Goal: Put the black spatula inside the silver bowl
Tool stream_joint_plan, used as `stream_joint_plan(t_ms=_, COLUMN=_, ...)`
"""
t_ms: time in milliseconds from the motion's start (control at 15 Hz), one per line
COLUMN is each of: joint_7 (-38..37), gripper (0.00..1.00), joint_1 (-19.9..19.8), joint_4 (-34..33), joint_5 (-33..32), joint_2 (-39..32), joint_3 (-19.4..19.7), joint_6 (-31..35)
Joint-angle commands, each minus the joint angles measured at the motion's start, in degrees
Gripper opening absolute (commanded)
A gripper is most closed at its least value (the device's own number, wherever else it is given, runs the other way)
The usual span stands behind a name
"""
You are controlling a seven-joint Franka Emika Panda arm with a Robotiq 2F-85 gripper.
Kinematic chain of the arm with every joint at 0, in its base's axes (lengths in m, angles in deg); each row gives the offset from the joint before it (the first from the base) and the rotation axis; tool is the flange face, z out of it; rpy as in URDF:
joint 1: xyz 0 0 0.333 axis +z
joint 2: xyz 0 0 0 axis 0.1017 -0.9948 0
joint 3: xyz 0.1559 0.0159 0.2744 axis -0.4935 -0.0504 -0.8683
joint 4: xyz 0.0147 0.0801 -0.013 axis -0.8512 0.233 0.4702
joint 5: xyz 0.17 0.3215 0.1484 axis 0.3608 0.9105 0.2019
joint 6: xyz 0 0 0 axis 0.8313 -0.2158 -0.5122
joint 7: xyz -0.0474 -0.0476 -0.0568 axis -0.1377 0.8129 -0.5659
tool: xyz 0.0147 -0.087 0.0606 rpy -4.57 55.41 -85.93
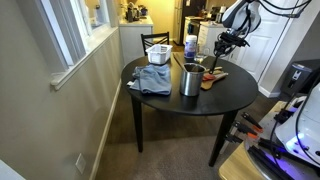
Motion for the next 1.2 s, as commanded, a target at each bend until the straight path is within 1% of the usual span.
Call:
stream_joint_plan(t_ms=0, joint_7=0.21, gripper=0.05, joint_1=1.49, joint_4=4.75, joint_5=-4.48, joint_2=5.86, joint_3=-0.61, joint_6=5.43)
stream_joint_plan(t_ms=267, joint_7=0.1, gripper=0.05, joint_1=2.56, joint_4=6.45, joint_5=-7.53, joint_2=8.53, joint_3=-1.58, joint_6=9.11)
stream_joint_plan(t_ms=467, joint_7=0.37, gripper=0.05, joint_1=3.11, joint_4=7.49, joint_5=-7.9, joint_2=10.27, joint_3=-2.73, joint_6=11.28)
stream_joint_plan(t_ms=600, joint_7=2.29, gripper=0.05, joint_1=3.86, joint_4=8.65, joint_5=-5.77, joint_2=12.22, joint_3=-3.74, joint_6=13.97)
stream_joint_plan(t_ms=800, joint_7=7.32, gripper=0.05, joint_1=5.68, joint_4=10.4, joint_5=-1.62, joint_2=15.95, joint_3=-5.6, joint_6=18.15)
stream_joint_plan(t_ms=933, joint_7=10.08, gripper=0.05, joint_1=7.98, joint_4=11.11, joint_5=0.41, joint_2=18.07, joint_3=-5.89, joint_6=20.21)
stream_joint_plan(t_ms=1133, joint_7=12.69, gripper=0.05, joint_1=12.05, joint_4=12.12, joint_5=1.77, joint_2=20.71, joint_3=-5.43, joint_6=21.75)
